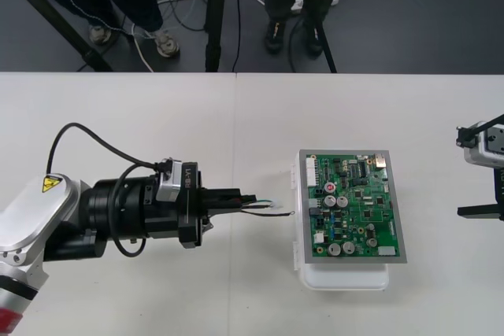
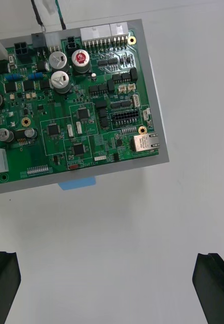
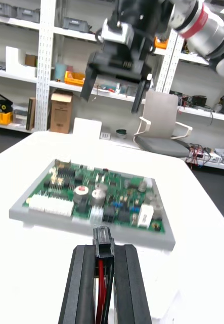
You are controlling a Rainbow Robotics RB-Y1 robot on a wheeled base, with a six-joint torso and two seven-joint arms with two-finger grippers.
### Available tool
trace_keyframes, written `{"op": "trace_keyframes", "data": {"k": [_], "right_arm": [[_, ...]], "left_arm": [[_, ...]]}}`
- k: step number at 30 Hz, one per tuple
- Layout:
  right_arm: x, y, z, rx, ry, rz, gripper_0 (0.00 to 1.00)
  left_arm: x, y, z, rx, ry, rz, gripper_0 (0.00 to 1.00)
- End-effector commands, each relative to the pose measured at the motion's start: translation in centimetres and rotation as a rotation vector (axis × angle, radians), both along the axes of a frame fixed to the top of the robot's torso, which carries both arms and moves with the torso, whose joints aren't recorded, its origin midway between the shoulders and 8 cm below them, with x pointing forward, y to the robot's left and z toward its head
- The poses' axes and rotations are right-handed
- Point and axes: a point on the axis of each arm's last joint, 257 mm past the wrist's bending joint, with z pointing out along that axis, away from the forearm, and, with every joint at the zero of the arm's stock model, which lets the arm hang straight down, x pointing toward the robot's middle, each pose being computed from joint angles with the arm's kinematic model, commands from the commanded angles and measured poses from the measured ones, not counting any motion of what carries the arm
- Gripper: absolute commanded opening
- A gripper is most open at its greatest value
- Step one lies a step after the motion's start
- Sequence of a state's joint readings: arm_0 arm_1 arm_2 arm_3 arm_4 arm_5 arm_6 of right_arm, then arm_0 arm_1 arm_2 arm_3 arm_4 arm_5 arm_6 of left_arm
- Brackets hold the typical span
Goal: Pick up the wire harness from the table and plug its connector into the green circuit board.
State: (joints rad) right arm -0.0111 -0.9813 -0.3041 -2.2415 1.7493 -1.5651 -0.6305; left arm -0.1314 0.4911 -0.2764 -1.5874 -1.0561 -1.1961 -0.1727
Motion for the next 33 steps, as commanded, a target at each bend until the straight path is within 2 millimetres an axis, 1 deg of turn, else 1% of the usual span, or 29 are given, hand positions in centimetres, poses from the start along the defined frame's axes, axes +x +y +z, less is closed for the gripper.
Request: {"op": "trace_keyframes", "data": {"k": [1, 10, 12, 17, 22, 28, 33], "right_arm": [[-0.6, -0.1, -0.1, -0.075, -0.021, 0.088, 1.00], [-0.9, 0.5, -0.1, -0.065, -0.026, 0.129, 1.00], [-1.0, 0.6, -0.1, -0.066, -0.029, 0.137, 1.00], [-1.4, 1.3, 0.0, -0.051, -0.032, 0.180, 1.00], [-1.4, 1.5, 0.1, -0.053, -0.041, 0.200, 1.00], [-1.4, 1.8, 0.0, -0.050, -0.054, 0.219, 1.00], [-1.4, 1.9, -0.1, -0.050, -0.056, 0.224, 1.00]], "left_arm": [[0.3, -1.4, 0.2, -0.009, -0.142, -0.066, 0.00], [2.0, -1.4, -1.1, 0.014, -0.214, -0.084, 0.00], [2.1, -1.5, -1.3, 0.014, -0.224, -0.101, 0.00], [2.0, -1.4, -2.3, -0.004, -0.186, -0.165, 0.00], [1.5, -1.6, -2.0, -0.027, -0.199, -0.195, 0.00], [0.8, -2.4, -1.3, -0.061, -0.231, -0.214, 0.00], [0.7, -3.1, -0.6, -0.090, -0.298, -0.215, 0.00]]}}
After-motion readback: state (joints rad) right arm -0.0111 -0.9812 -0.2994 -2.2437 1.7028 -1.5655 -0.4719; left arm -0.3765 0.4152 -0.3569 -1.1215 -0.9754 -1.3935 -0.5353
